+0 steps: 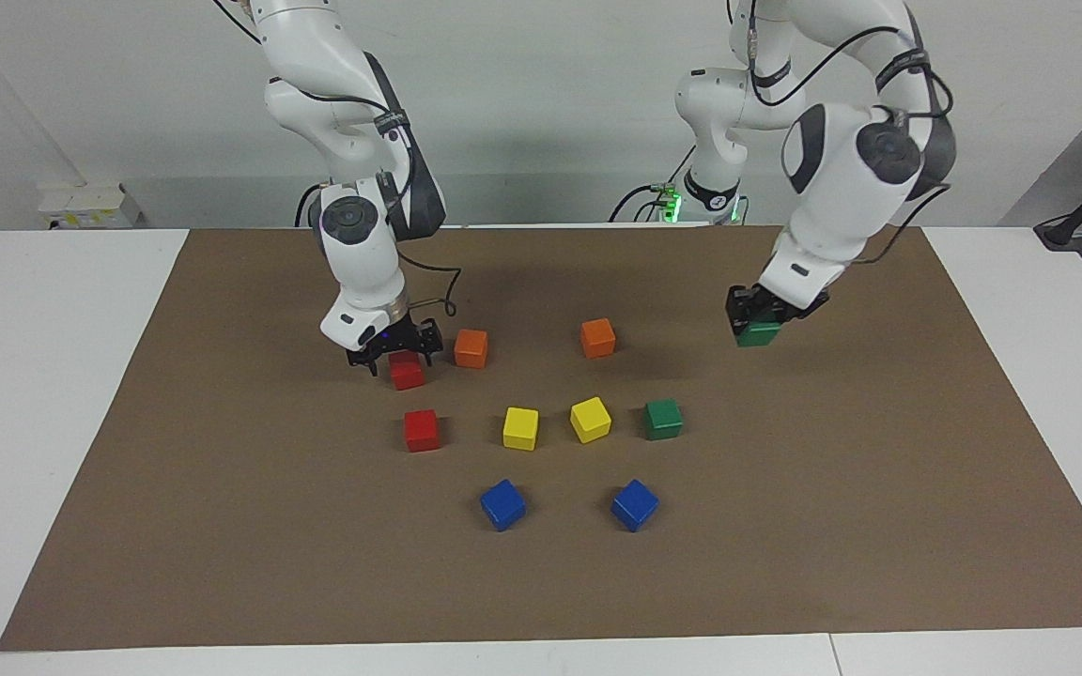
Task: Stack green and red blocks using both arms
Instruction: 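Carry the green cube outward with the left gripper while the right carries red, then lower and release both cubes on the table, then open both grippers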
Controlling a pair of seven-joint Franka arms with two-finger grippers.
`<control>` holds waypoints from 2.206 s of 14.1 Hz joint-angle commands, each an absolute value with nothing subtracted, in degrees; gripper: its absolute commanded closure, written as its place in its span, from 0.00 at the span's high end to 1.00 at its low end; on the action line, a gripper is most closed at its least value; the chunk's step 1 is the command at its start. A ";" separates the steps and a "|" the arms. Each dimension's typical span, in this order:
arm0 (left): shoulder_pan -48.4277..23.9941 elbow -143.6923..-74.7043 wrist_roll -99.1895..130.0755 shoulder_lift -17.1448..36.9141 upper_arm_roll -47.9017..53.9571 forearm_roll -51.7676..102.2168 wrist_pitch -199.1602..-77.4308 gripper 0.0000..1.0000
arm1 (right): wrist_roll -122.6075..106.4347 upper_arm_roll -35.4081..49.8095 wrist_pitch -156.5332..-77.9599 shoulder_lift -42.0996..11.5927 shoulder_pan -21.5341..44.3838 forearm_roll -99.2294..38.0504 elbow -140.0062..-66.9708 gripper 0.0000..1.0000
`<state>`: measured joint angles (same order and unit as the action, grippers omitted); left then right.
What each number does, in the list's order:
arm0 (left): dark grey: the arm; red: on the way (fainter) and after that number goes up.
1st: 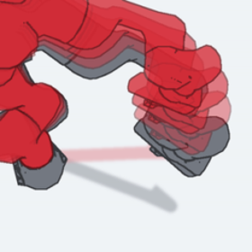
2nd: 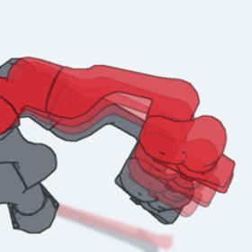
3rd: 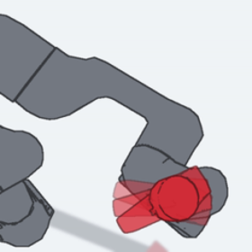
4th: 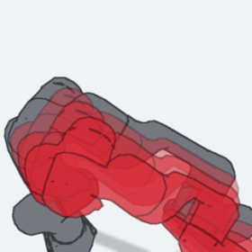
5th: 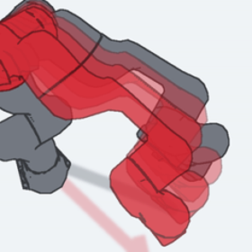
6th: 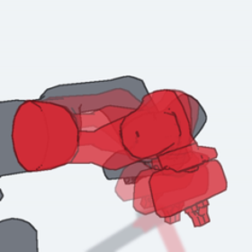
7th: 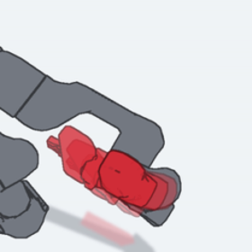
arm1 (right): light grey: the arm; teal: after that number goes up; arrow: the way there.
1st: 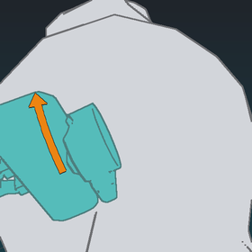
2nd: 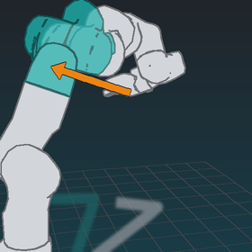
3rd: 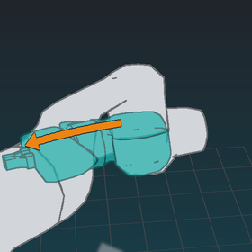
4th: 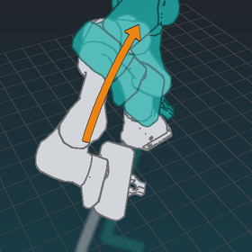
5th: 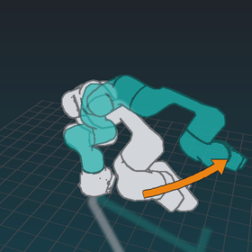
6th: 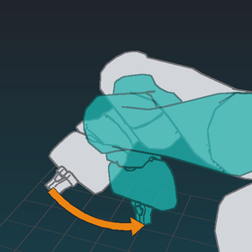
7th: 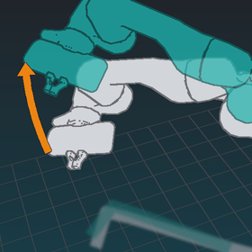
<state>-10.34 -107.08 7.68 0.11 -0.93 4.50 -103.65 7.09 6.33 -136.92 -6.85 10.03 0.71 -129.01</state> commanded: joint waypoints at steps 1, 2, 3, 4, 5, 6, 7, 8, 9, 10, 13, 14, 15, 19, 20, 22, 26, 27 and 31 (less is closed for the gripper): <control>-4.59 -109.77 -1.98 -3.07 -0.70 5.71 -100.82 0.00 | 6.86 6.33 -138.60 -5.89 10.81 0.35 -131.22 1.00; -2.13 -111.52 -5.68 -3.86 -0.79 5.54 -101.77 0.00 | 6.86 6.33 -138.60 -5.80 10.81 0.35 -131.83 1.00; -0.02 -114.23 -8.76 -5.00 -0.79 5.19 -103.08 0.00 | 6.77 6.33 -138.60 -5.54 10.81 0.35 -132.27 1.00; 1.91 -117.30 -11.75 -6.05 -0.79 5.01 -106.14 0.00 | 6.68 6.33 -138.52 -5.45 10.72 0.35 -132.62 0.99; 3.59 -120.64 -14.30 -6.67 -0.88 5.01 -110.00 0.00 | 6.51 6.33 -138.52 -5.36 10.72 0.35 -132.97 0.92; 4.47 -123.37 -15.72 -6.85 -0.88 4.92 -113.08 0.00 | 5.72 6.24 -138.43 -5.27 10.72 0.35 -133.15 0.76; 5.00 -125.49 -16.43 -6.59 -0.88 4.92 -115.90 0.00 | 4.84 6.24 -138.08 -5.19 10.55 0.35 -133.15 0.52; 5.44 -127.68 -17.13 -6.50 -0.88 4.92 -118.97 0.00 | 4.31 6.24 -137.64 -5.19 9.94 0.35 -132.89 0.21; 6.06 -129.45 -17.92 -6.33 -0.88 4.92 -121.70 0.00 | 4.31 6.15 -137.46 -5.27 9.76 0.35 -132.63 0.00; 6.41 -130.59 -18.80 -6.07 -0.88 4.83 -123.64 0.00 | 4.31 6.07 -136.85 -5.27 9.58 0.35 -131.84 0.00; 6.59 -132.88 -19.34 -4.83 -0.88 1.86 -128.66 0.00 | 3.61 6.06 -127.12 -6.06 5.90 0.44 -123.08 0.00; 7.46 -133.41 -19.25 -4.83 -0.88 1.50 -129.72 0.00 | 2.56 6.06 -125.26 -6.41 4.58 0.44 -120.52 0.00; 7.82 -133.50 -19.25 -4.66 -0.88 1.41 -130.25 0.00 | -0.06 5.98 -125.68 -6.94 1.70 0.70 -119.37 0.00; 9.05 -137.89 -16.02 -3.34 -0.88 1.41 -135.61 0.00 | -8.08 6.06 -131.48 -9.05 -8.86 0.97 -119.62 0.00; 9.05 -138.68 -12.95 -3.08 -0.79 1.41 -135.79 0.00 | -8.35 6.06 -132.35 -9.92 -9.66 0.97 -119.71 0.00; 8.96 -138.95 -11.17 -2.64 -0.79 1.41 -135.79 0.00 | -8.35 6.06 -133.68 -10.46 -10.20 0.97 -119.97 0.00; 9.05 -139.66 -10.02 -1.32 -0.79 1.41 -137.90 0.00 | -8.17 6.07 -134.91 -12.48 -9.50 0.97 -120.06 0.00; 8.88 -139.66 -10.02 -1.32 -0.79 1.41 -137.90 0.00 | -8.17 6.06 -134.74 -13.00 -9.32 0.97 -120.06 0.00; 8.70 -139.66 -10.63 -1.23 -0.79 1.32 -138.25 0.56 | -8.26 6.06 -135.00 -14.67 -9.14 0.97 -120.15 0.00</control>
<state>8.26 -138.66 -11.25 -0.83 -1.21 2.44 -136.53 -8.02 5.96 -133.71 -13.70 -9.06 0.80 -120.09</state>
